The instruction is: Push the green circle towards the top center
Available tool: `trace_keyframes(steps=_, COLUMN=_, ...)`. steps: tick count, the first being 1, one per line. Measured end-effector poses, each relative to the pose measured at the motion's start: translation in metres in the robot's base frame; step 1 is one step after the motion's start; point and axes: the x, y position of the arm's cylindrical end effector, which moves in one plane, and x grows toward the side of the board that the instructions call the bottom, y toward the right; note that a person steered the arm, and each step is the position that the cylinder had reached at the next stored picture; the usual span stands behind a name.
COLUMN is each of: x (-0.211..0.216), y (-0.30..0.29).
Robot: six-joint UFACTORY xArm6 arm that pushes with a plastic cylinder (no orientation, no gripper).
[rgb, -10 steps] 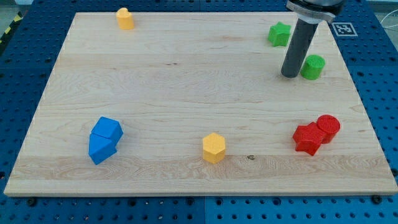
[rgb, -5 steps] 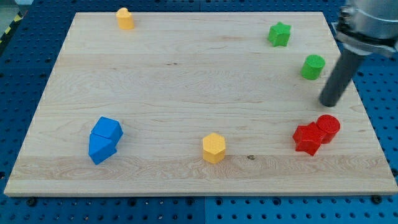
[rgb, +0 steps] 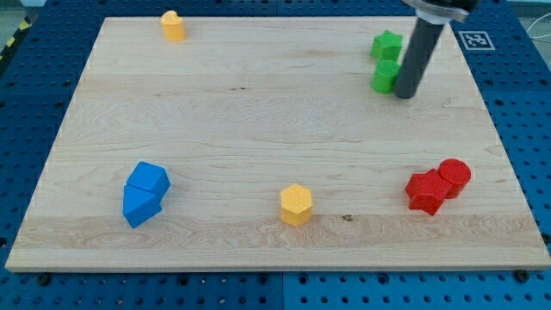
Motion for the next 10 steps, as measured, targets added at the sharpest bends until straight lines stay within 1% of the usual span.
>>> trace_keyframes(steps=2, x=-0.053, y=-0.017)
trace_keyframes(steps=3, x=-0.069, y=-0.040)
trace_keyframes(steps=5, x=-0.073, y=-0.102)
trace_keyframes(steps=6, x=-0.087, y=-0.129)
trace_keyframes(steps=8, x=-0.105, y=-0.099)
trace_keyframes(steps=9, x=-0.121, y=-0.126)
trace_keyframes(steps=10, x=-0.124, y=-0.155)
